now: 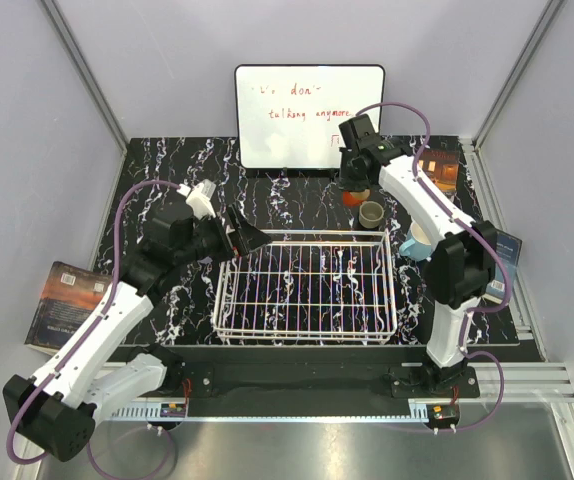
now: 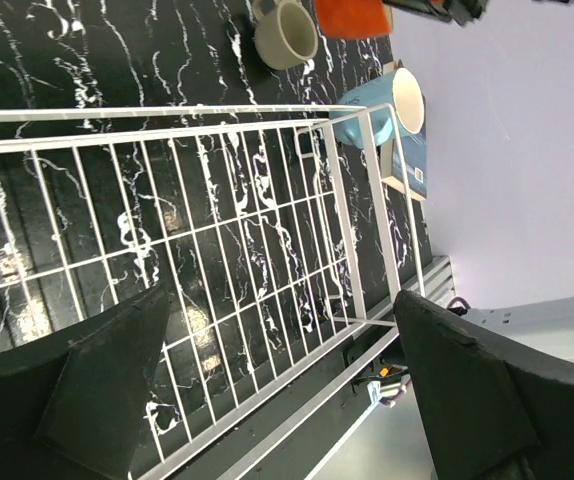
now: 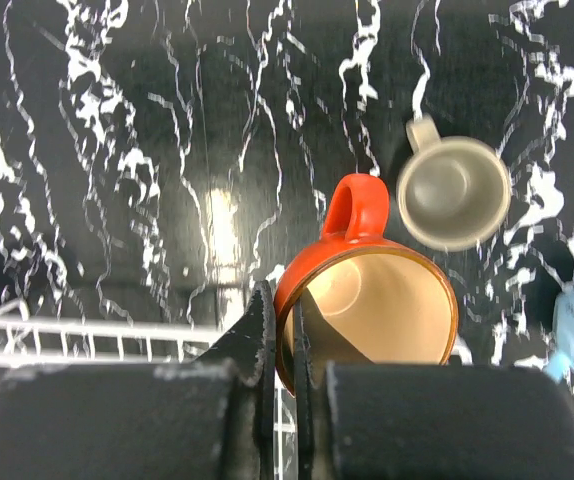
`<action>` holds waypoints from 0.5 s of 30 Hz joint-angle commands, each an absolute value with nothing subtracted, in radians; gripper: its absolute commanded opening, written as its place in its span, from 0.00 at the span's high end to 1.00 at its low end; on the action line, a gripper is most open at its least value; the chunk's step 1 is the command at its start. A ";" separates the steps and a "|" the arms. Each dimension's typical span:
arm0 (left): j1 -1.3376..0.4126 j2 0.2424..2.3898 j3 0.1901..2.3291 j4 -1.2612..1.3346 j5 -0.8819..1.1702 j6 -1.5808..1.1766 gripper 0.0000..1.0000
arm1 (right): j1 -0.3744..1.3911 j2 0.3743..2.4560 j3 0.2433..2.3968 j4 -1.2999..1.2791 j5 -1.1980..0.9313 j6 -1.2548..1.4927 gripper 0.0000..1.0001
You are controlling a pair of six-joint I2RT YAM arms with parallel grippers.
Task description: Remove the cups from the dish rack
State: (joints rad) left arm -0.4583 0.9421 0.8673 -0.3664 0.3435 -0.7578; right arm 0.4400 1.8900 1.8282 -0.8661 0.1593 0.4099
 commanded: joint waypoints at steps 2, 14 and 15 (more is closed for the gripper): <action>-0.457 0.896 0.851 -0.376 0.290 -0.752 0.01 | 0.445 1.977 1.976 -0.831 0.215 0.379 1.00; -0.457 0.896 0.873 -0.446 0.253 -0.713 0.01 | 0.445 2.232 2.094 -0.842 0.190 0.403 1.00; -0.456 0.894 0.871 -0.452 0.249 -0.709 0.01 | 0.443 2.238 2.095 -0.842 0.192 0.406 1.00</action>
State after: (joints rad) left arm -0.4583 0.9092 0.8566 -0.4412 0.2783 -0.7376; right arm 0.4400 2.2154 2.0331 -0.8528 0.1738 0.3977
